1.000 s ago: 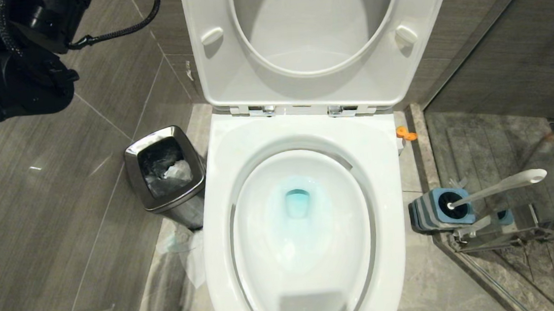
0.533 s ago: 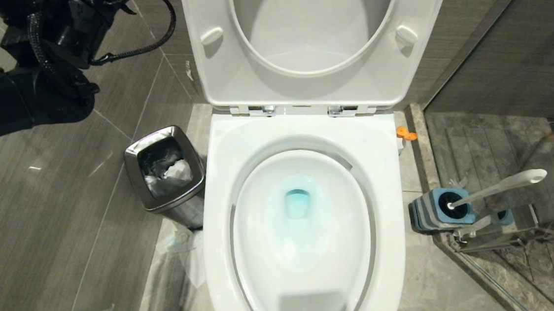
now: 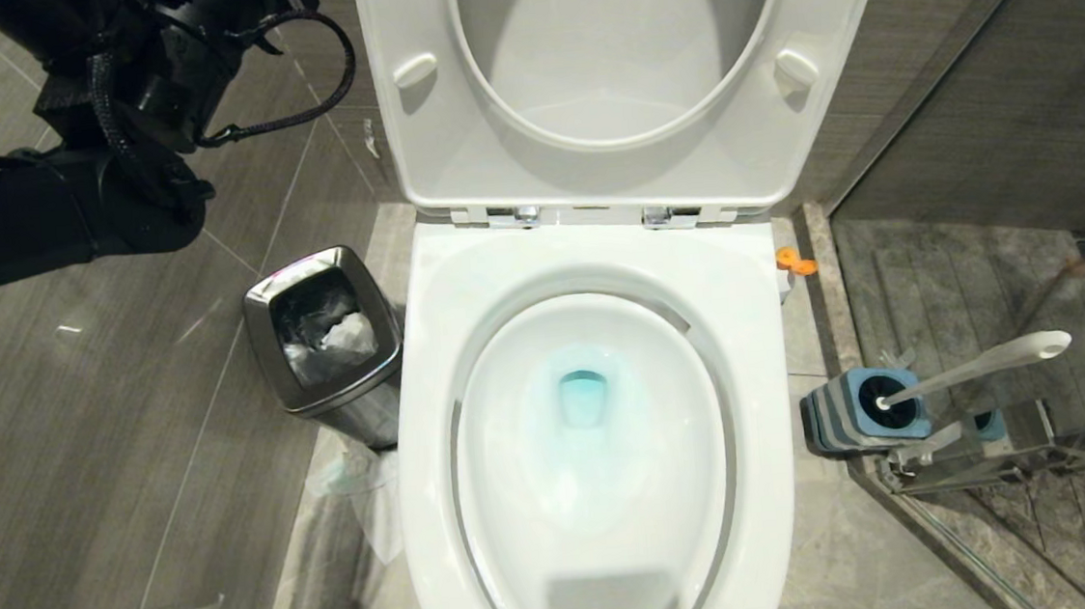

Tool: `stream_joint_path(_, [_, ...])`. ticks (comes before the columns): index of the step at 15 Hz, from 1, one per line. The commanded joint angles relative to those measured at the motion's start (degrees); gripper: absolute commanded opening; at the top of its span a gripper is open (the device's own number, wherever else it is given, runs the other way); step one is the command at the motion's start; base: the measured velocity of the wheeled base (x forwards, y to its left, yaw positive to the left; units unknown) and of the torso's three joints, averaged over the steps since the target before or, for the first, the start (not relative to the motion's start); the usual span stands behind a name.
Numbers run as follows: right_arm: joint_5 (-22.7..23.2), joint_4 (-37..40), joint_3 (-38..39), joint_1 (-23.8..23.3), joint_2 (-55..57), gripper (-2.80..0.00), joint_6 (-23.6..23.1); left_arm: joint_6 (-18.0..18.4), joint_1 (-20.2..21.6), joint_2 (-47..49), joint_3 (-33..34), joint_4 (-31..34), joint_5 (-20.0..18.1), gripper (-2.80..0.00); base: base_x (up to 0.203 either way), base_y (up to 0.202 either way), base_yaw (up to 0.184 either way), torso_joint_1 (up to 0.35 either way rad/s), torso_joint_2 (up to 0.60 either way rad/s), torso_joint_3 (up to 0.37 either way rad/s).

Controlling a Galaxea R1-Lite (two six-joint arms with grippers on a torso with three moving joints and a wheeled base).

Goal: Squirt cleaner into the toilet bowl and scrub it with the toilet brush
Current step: Flush the toilet

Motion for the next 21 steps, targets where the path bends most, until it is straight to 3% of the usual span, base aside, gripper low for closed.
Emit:
stream_joint_path(1, [0.0, 0.0, 0.0, 0.0, 0.0, -2.80, 0.0, 0.0, 0.0, 0.4, 0.0, -0.3, 0.0, -2.80, 0.000, 0.000, 0.000, 0.000, 0.00, 0.000])
stream_joint_path(21, [-0.1, 0.0, 0.0, 0.0, 0.0, -2.80, 0.0, 0.3, -0.1, 8.6, -0.1, -4.3, -0.1, -2.80, 0.000, 0.000, 0.000, 0.000, 0.00, 0.000])
